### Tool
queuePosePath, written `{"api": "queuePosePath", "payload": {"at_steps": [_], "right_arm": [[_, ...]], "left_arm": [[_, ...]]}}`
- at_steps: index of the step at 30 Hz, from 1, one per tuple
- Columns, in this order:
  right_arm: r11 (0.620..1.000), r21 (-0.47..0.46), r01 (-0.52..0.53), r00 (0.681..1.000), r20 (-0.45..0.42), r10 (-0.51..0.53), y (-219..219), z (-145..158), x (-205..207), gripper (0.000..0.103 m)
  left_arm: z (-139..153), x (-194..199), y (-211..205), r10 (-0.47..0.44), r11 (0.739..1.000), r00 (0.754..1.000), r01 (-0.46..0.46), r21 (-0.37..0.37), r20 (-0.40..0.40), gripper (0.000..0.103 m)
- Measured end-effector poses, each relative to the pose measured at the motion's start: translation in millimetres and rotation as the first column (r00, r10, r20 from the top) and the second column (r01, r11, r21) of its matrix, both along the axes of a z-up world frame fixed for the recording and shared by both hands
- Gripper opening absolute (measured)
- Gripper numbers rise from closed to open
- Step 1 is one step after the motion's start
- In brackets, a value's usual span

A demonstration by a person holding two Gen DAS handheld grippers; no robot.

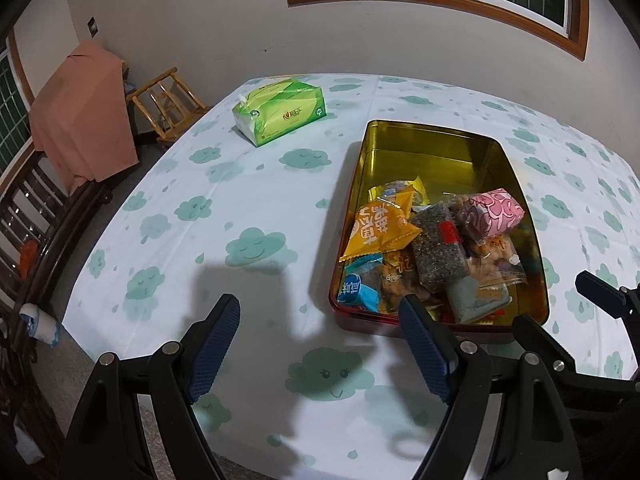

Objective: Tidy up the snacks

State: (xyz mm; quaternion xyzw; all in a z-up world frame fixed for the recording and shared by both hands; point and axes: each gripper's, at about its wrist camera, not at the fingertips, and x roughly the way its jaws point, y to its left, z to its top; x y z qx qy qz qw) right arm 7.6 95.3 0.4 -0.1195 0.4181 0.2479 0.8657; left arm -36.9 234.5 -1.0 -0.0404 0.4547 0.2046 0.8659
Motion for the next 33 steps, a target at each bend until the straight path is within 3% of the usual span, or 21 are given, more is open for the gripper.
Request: {"api": "queuePosePath", "payload": {"at_steps": [33], "right_arm": [[1.000,-0.009,-0.015,0.999,-0.041,0.015,2.3,-10.3,-2.0,0.080]], "left_arm": [[-7.1,4.1,-6.5,-0.017,1.000,1.000,0.017,-0.013,-0.026,0.080]]}}
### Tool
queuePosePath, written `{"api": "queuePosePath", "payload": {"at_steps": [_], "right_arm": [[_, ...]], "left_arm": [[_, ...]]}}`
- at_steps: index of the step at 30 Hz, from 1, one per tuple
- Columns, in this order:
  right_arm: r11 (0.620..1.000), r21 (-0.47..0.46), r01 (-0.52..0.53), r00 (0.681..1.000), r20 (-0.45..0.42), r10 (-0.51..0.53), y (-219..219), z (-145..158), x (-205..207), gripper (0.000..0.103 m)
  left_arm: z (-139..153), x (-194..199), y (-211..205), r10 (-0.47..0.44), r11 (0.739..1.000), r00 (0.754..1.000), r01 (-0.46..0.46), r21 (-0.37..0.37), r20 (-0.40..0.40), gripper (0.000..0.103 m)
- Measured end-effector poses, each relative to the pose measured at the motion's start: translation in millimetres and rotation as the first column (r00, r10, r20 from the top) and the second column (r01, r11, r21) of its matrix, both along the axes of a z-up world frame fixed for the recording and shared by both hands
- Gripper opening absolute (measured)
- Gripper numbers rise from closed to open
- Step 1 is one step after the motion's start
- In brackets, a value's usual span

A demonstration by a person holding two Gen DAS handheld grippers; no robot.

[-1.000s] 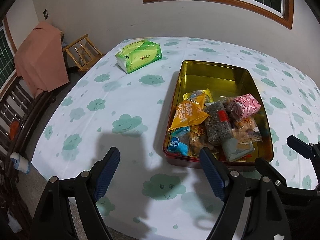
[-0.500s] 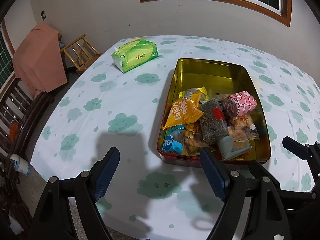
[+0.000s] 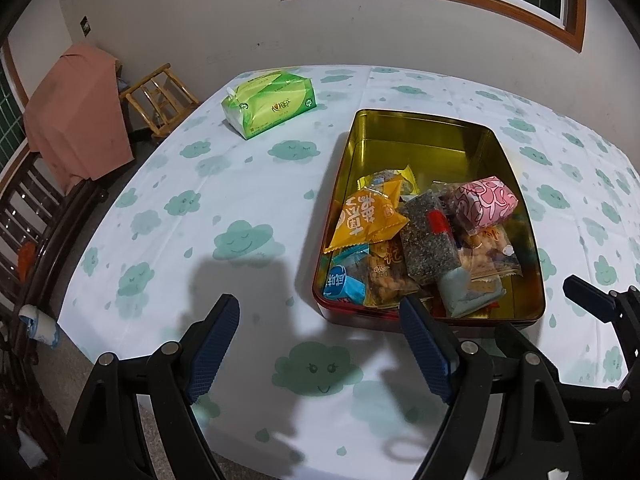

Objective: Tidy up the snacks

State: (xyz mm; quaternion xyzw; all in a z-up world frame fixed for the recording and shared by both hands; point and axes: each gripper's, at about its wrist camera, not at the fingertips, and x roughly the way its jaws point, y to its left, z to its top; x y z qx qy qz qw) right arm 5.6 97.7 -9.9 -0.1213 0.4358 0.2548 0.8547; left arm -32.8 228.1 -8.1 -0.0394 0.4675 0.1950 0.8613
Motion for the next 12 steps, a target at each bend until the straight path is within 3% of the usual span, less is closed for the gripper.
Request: {"api": "queuePosePath", "payload": {"at_steps": [12], "right_arm": [[1.000,0.000,0.001,1.000,-0.002,-0.001,-0.8,-1.5,0.2,0.080]], "left_arm": [[5.2,-1.1,0.0,-0.011,1.000,1.000,0.012,-0.015,0.020,0.081]]}}
